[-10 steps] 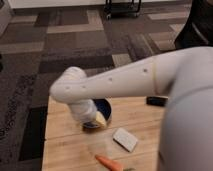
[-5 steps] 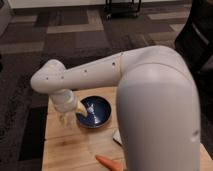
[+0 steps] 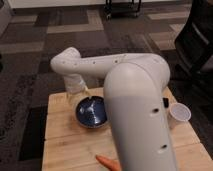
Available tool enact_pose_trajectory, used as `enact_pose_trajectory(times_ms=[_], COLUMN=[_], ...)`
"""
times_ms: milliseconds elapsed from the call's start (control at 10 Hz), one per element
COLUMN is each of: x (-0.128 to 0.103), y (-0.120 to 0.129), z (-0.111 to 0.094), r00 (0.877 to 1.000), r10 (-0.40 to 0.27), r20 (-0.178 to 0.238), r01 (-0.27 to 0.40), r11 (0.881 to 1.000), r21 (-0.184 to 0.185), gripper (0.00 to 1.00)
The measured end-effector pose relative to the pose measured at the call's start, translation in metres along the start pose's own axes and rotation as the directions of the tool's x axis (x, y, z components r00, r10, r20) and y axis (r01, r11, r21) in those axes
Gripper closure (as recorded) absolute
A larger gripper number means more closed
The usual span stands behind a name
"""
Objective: Drag the ceramic bowl in a circle
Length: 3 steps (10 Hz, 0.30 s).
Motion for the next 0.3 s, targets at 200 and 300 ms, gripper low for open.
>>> enact_pose_trajectory(times_ms=[200, 300], x=[-0.032, -0.042], y=[-0.027, -0.039], z=[-0.016, -0.024], r00=[0.998, 0.996], r10=[0.035, 0.054], r20=[0.046, 0.064], r01=[-0.035, -0.053], r11=[0.999, 0.998], r21=[-0.012, -0.017], gripper=[0.35, 0.35])
